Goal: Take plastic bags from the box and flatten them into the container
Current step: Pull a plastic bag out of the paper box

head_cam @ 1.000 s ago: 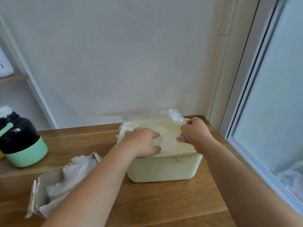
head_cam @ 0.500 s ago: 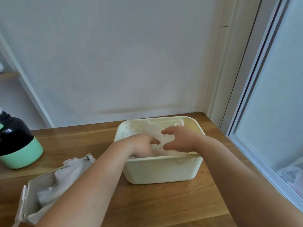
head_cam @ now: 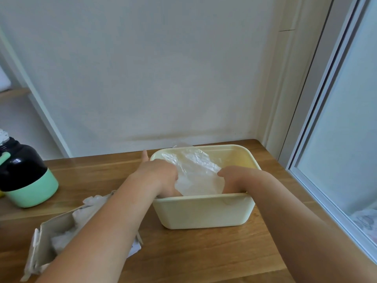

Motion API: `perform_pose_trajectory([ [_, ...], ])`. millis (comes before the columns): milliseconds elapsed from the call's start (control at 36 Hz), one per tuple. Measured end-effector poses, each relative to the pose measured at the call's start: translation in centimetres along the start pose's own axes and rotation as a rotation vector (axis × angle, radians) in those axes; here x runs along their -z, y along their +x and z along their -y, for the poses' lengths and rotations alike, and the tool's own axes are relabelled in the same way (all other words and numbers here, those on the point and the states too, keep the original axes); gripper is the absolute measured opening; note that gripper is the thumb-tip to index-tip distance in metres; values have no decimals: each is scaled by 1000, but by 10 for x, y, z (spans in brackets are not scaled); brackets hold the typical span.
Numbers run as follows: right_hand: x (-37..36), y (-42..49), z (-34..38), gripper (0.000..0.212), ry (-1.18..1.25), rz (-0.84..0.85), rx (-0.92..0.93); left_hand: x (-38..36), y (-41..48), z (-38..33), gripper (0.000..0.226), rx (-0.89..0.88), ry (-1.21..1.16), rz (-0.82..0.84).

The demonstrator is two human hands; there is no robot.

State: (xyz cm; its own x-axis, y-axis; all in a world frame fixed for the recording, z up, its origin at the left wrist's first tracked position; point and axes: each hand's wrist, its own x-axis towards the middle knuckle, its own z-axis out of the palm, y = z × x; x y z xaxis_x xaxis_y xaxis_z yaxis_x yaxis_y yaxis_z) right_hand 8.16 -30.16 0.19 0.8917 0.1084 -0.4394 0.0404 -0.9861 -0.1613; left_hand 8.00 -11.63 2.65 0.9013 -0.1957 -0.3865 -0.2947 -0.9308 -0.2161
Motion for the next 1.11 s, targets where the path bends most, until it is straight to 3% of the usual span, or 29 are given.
perform_pose_trajectory([
  [111,2,-5,-1,47,23,-126,-8,-5,1,0,72,42,-144,95],
  [250,9,-13,-3,47,28,-212,-7,-4,2,11,62,-16,-549,-63],
  [361,11,-19,-3,55,41,-243,43,-12,-1,19,26,-55,-429,-167],
  [444,10,-23,-4,56,76,-267,57,-15,-3,24,35,-30,-364,-230],
  [528,7,-26,-6,56,119,-291,44,-17,-7,26,27,4,-380,-363],
  [667,6,-35,-5,48,226,-416,61,-26,-10,27,17,-91,-695,-536],
  [750,5,-45,4,38,363,-511,153,-28,-14,22,10,-119,-661,-472],
  [861,-4,-56,20,33,506,-475,264,-28,-21,18,26,-104,-662,-380],
  [1028,-14,-60,40,28,564,-563,304,-40,-48,31,20,-92,-1033,-686],
  [1111,-16,-67,61,29,579,-631,347,-53,-70,46,14,-40,-1107,-752],
])
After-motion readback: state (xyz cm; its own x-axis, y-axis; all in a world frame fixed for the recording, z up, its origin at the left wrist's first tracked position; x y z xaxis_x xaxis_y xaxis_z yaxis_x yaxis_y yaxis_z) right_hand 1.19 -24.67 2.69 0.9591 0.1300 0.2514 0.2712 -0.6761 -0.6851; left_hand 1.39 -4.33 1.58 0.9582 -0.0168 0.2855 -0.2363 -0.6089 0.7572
